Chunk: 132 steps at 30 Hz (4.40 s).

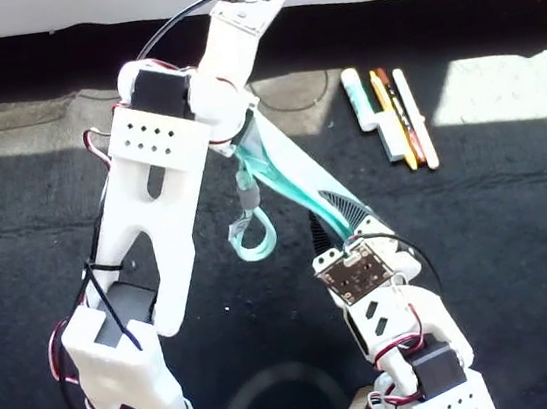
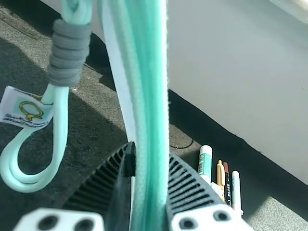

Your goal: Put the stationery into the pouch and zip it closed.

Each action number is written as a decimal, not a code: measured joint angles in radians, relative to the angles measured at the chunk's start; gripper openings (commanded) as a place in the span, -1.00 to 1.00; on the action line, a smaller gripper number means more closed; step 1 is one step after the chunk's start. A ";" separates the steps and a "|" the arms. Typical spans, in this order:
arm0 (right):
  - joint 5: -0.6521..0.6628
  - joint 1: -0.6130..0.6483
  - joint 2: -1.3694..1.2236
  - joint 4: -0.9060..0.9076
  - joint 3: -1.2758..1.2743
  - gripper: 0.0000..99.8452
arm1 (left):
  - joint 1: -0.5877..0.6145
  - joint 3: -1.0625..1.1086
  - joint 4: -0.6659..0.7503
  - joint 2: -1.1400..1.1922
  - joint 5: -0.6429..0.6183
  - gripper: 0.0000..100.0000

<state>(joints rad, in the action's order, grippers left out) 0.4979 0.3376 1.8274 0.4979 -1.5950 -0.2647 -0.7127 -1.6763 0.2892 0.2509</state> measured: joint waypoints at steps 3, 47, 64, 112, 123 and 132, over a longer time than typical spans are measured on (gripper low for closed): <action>0.002 0.000 -0.003 -0.048 -0.003 -0.99 | -0.002 -0.046 -0.048 0.002 -0.014 -0.97; -0.258 0.153 -0.537 0.350 0.540 -0.93 | 0.117 0.296 -0.081 -0.382 -0.089 -0.96; -0.381 0.155 -0.539 0.677 0.741 -0.71 | 0.123 0.400 -0.043 -0.391 -0.095 -0.96; -0.595 -0.091 -0.675 0.927 1.183 -0.56 | -0.068 0.509 -0.035 -0.416 -0.190 -0.96; -0.595 -0.172 -0.681 0.965 1.160 -0.56 | -0.190 0.537 -0.035 -0.410 -0.196 -0.81; -0.595 -0.172 -0.686 0.967 1.152 -0.56 | -0.198 0.532 -0.041 -0.405 -0.195 -0.81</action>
<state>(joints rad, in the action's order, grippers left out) -0.0974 0.1657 1.1416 1.4645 -0.4427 -0.4626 -0.1803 -1.7177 -0.1158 0.0560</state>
